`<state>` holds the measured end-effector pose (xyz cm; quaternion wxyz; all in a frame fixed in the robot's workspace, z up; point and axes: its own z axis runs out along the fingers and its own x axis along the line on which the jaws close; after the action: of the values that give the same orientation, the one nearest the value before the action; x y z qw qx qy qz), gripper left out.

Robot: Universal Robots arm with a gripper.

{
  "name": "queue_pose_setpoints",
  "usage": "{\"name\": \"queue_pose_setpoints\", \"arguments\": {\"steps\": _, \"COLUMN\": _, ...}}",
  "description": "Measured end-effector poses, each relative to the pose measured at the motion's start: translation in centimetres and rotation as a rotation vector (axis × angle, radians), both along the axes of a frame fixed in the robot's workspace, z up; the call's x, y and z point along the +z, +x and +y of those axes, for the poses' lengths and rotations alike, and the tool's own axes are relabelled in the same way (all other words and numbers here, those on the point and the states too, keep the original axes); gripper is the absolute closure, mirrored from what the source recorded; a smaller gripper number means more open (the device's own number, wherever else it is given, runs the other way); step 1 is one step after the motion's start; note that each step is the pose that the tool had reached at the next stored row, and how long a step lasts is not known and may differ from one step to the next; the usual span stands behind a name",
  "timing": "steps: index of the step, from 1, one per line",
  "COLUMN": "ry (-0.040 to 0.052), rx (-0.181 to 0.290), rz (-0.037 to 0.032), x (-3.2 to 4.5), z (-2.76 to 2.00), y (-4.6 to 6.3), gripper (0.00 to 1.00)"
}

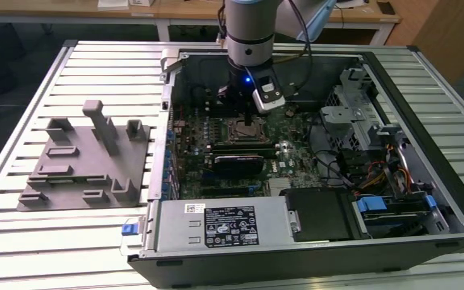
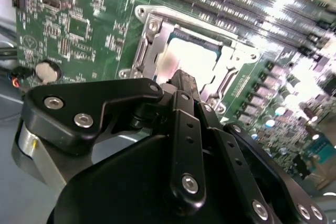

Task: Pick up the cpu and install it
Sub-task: 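Install the first cpu locking lever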

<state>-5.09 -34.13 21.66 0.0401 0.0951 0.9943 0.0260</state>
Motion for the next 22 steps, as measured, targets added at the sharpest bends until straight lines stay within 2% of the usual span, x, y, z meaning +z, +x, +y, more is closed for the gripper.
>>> {"name": "queue_pose_setpoints", "arguments": {"steps": 4, "ry": -0.0019, "rx": 0.000, "rz": -0.0001, "x": 0.00, "z": -0.52, "y": 0.0, "gripper": 0.89}}
{"name": "queue_pose_setpoints", "arguments": {"steps": 9, "ry": -0.0127, "rx": 0.000, "rz": 0.0000, "x": 0.06, "z": -0.61, "y": 0.0, "gripper": 0.89}}
{"name": "queue_pose_setpoints", "arguments": {"steps": 12, "ry": -0.0147, "rx": 0.000, "rz": 0.0000, "x": 0.44, "z": -0.61, "y": 0.0, "gripper": 0.89}}
{"name": "queue_pose_setpoints", "arguments": {"steps": 19, "ry": -0.0147, "rx": 0.000, "rz": 0.0000, "x": 2.08, "z": -0.61, "y": 0.0, "gripper": 0.89}}
{"name": "queue_pose_setpoints", "arguments": {"steps": 22, "ry": -0.0144, "rx": 0.000, "rz": -0.0002, "x": 2.18, "z": -0.61, "y": 0.0, "gripper": 0.89}}
